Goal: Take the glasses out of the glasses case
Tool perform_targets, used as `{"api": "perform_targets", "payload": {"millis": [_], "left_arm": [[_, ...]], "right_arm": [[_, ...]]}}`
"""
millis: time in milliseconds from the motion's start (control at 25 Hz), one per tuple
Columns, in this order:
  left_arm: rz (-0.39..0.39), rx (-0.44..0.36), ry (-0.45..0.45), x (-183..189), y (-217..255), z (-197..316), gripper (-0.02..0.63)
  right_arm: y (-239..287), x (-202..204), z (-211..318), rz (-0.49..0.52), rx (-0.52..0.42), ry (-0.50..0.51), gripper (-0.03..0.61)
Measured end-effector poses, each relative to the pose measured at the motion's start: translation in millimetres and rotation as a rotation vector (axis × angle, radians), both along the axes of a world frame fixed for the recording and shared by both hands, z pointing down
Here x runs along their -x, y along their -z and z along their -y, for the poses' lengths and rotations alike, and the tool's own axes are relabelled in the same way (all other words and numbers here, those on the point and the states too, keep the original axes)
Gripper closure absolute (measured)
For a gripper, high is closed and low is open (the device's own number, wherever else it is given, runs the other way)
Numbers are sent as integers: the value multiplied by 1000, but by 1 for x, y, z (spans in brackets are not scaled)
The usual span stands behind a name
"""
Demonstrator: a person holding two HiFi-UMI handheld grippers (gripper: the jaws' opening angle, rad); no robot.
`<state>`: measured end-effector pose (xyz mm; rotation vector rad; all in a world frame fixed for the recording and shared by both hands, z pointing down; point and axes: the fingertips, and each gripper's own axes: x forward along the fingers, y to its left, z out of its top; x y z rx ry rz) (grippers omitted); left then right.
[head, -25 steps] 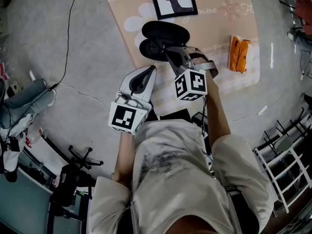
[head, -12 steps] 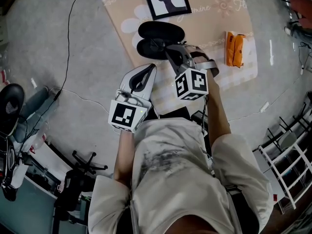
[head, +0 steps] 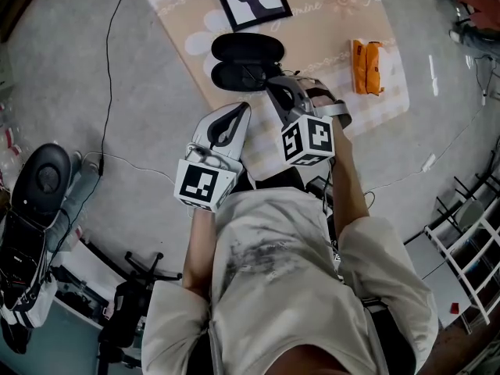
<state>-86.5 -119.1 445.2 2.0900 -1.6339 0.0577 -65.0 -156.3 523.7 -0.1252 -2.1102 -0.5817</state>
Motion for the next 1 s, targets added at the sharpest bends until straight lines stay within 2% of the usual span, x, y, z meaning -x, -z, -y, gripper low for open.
{"api": "perform_targets", "payload": {"millis": [1000], "left_arm": [[12, 60, -234, -73, -36, -6, 604]], "right_arm": [[-36, -85, -25, -69, 45, -199, 560]]}}
